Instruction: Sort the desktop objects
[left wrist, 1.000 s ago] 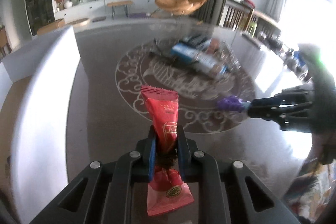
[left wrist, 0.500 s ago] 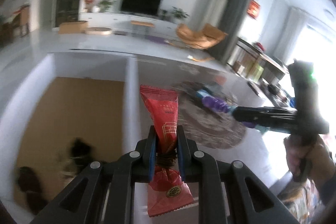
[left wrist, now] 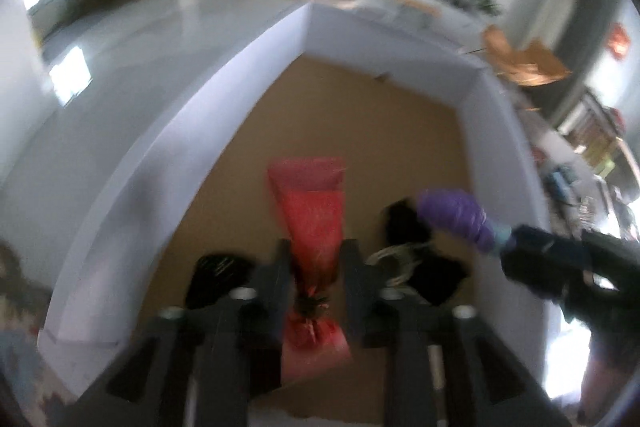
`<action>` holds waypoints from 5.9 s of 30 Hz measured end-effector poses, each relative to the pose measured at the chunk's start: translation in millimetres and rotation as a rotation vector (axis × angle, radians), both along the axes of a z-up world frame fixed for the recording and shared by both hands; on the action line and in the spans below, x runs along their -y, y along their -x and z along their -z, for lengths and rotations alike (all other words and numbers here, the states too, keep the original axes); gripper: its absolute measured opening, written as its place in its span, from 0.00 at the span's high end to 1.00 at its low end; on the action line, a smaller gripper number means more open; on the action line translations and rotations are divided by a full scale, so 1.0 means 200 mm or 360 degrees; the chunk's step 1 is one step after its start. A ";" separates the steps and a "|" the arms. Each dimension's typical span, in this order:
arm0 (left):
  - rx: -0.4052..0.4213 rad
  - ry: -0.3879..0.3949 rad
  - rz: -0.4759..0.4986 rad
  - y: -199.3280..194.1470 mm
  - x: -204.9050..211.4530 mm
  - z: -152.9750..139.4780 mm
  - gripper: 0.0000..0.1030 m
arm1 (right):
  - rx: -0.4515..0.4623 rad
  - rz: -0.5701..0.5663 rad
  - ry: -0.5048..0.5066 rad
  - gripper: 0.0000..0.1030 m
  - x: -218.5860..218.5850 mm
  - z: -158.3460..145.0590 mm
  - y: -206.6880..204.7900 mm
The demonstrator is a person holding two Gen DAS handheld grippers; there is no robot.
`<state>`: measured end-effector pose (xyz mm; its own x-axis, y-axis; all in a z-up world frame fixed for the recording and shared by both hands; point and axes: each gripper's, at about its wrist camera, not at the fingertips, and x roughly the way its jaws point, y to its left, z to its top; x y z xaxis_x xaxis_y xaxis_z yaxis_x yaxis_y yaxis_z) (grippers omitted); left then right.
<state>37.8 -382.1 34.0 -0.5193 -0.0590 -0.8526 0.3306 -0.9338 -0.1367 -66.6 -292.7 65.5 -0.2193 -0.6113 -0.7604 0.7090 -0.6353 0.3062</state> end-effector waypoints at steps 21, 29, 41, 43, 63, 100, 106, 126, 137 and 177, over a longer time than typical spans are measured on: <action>-0.0559 0.0106 0.0344 -0.14 -0.73 -0.39 0.13 | -0.0579 0.0855 -0.0321 0.00 -1.43 0.24 0.04; -0.0576 -0.0029 0.0889 -0.08 -1.46 -0.46 0.00 | -0.0323 0.1287 -0.0534 0.00 -2.17 0.53 0.06; -0.0210 0.0190 0.0928 0.42 -1.95 0.26 0.00 | -0.0184 0.1319 -0.0504 0.00 -2.28 0.56 0.07; -0.0198 0.0170 0.0881 0.50 -1.94 0.31 0.00 | -0.0185 0.1319 -0.0503 0.00 -2.28 0.56 0.08; -0.0127 0.0223 0.0859 0.60 -1.96 0.44 0.00 | -0.0185 0.1320 -0.0503 0.00 -2.28 0.56 0.08; -0.0127 0.0225 0.0861 0.60 -1.96 0.44 0.00 | -0.0185 0.1321 -0.0503 0.00 -2.29 0.55 0.08; -0.0127 0.0226 0.0861 0.60 -1.96 0.44 0.00 | -0.0185 0.1321 -0.0503 0.00 -2.29 0.55 0.08; -0.0088 0.0230 0.0859 0.62 -1.97 0.44 0.00 | -0.0185 0.1321 -0.0503 0.00 -2.29 0.55 0.07; -0.0079 -0.0088 0.0500 1.25 -1.93 0.23 0.00 | -0.0185 0.1321 -0.0503 0.00 -2.29 0.55 0.07; -0.0027 0.0117 0.0640 1.30 -1.93 0.39 0.00 | -0.0185 0.1322 -0.0503 0.00 -2.29 0.55 0.07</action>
